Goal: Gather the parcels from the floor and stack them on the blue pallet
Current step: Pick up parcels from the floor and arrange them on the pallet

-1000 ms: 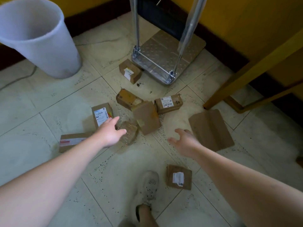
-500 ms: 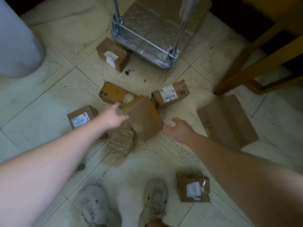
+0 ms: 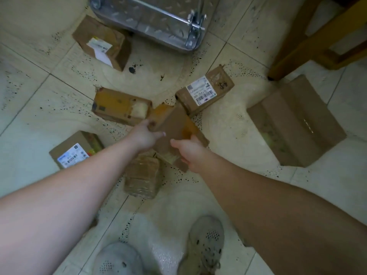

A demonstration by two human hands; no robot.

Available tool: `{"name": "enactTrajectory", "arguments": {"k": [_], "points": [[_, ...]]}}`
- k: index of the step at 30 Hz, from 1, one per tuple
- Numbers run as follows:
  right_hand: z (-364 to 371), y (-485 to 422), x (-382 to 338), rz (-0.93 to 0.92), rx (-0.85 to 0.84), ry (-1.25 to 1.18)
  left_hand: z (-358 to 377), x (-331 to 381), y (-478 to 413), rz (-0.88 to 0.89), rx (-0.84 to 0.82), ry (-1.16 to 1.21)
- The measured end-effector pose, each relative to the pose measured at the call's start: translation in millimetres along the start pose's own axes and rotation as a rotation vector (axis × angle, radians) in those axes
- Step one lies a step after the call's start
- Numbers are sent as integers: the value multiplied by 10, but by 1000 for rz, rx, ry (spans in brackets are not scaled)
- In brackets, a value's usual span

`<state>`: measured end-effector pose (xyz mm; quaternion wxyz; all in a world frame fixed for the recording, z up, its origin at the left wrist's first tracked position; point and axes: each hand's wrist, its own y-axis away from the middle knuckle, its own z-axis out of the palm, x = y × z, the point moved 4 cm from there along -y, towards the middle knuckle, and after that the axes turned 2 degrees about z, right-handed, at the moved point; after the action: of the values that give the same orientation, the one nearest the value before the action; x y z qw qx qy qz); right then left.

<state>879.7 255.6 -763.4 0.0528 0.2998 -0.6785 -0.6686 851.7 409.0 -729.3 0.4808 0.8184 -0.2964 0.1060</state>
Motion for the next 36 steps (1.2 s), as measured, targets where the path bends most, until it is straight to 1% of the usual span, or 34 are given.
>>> {"name": "enactTrajectory", "arguments": {"k": [3, 5, 8, 11, 12, 13, 16, 17, 18, 20, 24, 27, 30, 33, 36], "points": [[-220, 63, 159, 67, 95, 248, 120, -54, 174, -54, -83, -46], [-430, 86, 106, 37, 139, 291, -64, 44, 208, -41, -63, -46], [-635, 53, 83, 7, 174, 164, -239, 109, 110, 5, -60, -42], [-561, -55, 252, 18, 51, 101, -34, -34, 4, -56, -165, -55], [-485, -118, 310, 20, 7, 94, 61, -103, -32, -69, -177, -49], [-414, -165, 337, 18, -12, 67, 122, -160, -76, -72, -147, -18], [-365, -251, 325, -60, 57, -11, 142, -293, -180, -145, 24, 131], [-408, -219, 303, -99, 86, 4, 150, -320, -164, -157, 20, 117], [-469, -164, 284, -134, 113, 22, 164, -330, -119, -152, -19, 89], [-577, 30, 233, -182, 155, 44, 147, -299, 46, -129, -71, 107], [-664, 809, 151, -221, 193, 111, -127, -150, 680, -110, 16, 272], [-844, 1600, -116, -276, 250, 130, -509, 207, 1224, -55, 42, 380], [-1003, 2617, -570, -333, 310, 164, -1098, 725, 1876, 46, 48, 364], [-1082, 3702, -858, -368, 355, 187, -1650, 1179, 2643, 157, 70, 323], [-1228, 4755, -1175, -493, 450, 155, -2140, 1725, 3404, 281, 51, 355]]}}
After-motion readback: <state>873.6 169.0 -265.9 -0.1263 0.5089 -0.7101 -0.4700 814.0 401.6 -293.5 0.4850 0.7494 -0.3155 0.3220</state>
